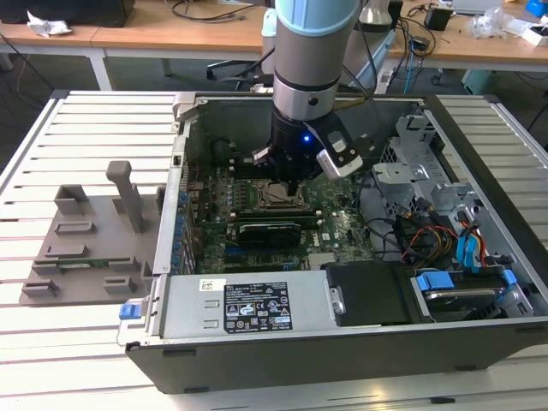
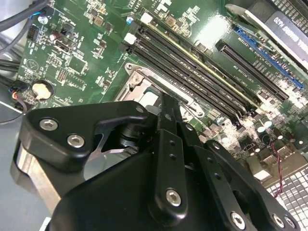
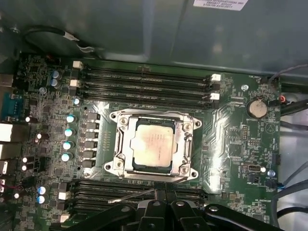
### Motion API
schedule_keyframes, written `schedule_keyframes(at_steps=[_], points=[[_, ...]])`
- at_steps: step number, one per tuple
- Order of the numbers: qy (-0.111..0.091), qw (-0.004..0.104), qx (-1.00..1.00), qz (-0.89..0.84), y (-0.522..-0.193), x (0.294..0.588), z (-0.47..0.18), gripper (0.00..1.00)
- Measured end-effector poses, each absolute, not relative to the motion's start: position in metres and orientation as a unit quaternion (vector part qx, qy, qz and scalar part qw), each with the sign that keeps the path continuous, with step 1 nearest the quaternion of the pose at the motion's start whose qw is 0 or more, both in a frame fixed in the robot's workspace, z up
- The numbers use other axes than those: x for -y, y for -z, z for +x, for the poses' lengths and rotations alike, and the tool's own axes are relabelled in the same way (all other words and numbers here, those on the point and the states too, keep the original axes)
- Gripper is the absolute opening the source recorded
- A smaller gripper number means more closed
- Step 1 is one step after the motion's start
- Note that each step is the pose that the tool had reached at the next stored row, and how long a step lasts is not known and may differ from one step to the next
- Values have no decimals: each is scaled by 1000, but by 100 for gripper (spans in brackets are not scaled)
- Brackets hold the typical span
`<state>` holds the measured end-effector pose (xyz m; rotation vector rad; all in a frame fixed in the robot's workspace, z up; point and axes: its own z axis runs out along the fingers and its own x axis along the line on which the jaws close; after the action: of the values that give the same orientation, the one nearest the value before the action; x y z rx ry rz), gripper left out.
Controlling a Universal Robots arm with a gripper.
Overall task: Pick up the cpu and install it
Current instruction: 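Install the second cpu locking lever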
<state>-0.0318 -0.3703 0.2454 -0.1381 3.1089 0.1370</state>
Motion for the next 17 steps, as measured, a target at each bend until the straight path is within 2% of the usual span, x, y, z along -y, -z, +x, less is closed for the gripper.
schedule_keyframes(at_steps=[17], points=[[-47, 13, -998, -45, -215, 380, -68, 11]])
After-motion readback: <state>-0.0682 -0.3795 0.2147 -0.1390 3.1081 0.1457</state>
